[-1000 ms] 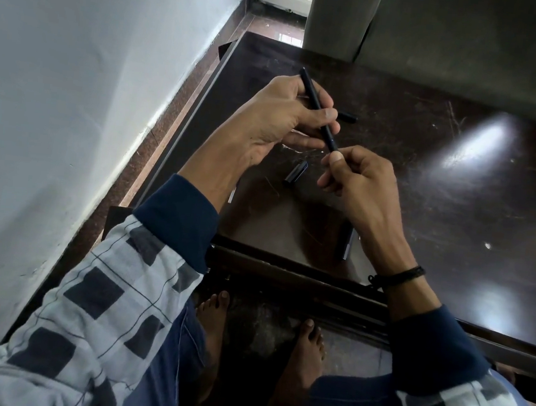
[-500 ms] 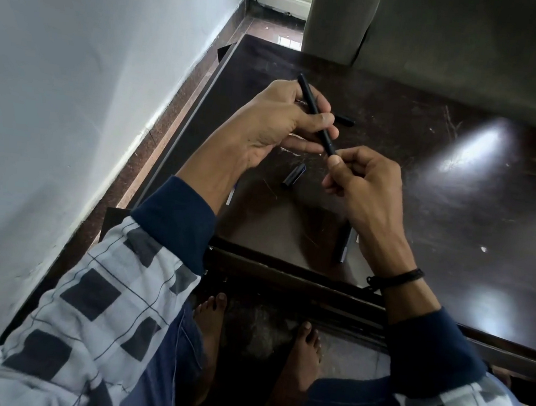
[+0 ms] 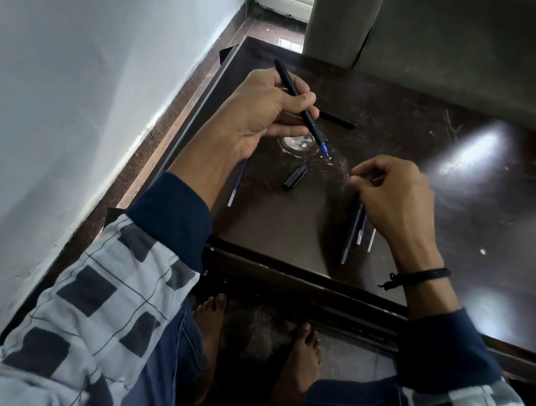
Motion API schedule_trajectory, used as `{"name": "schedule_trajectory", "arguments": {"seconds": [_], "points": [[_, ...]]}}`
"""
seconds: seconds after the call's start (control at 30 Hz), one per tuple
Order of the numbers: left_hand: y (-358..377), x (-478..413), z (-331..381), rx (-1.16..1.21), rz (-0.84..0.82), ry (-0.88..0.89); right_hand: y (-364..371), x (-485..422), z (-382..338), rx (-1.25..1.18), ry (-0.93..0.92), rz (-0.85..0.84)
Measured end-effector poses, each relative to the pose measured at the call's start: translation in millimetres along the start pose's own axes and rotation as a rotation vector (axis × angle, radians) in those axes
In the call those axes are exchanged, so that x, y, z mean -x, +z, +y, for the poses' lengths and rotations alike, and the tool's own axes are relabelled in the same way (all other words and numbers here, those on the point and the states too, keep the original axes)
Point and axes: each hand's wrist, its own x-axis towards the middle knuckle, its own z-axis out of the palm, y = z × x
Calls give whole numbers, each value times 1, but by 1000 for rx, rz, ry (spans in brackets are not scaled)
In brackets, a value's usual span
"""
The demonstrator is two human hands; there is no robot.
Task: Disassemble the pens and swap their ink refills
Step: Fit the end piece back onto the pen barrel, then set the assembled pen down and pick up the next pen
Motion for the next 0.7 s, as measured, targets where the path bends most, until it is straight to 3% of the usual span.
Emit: {"name": "schedule_trajectory", "arguments": {"seconds": [0.2, 0.4, 0.53, 0.7], "points": [[1, 0, 0, -12, -6, -2, 6, 1, 3, 175, -25, -142], [1, -1, 0, -3, 6, 4, 29, 4, -2, 226, -284, -11], [1, 0, -1, 18, 19, 17, 45, 11, -5, 304, -437, -93], [1, 1, 0, 19, 26, 25, 54, 15, -6, 413, -453, -218]]}}
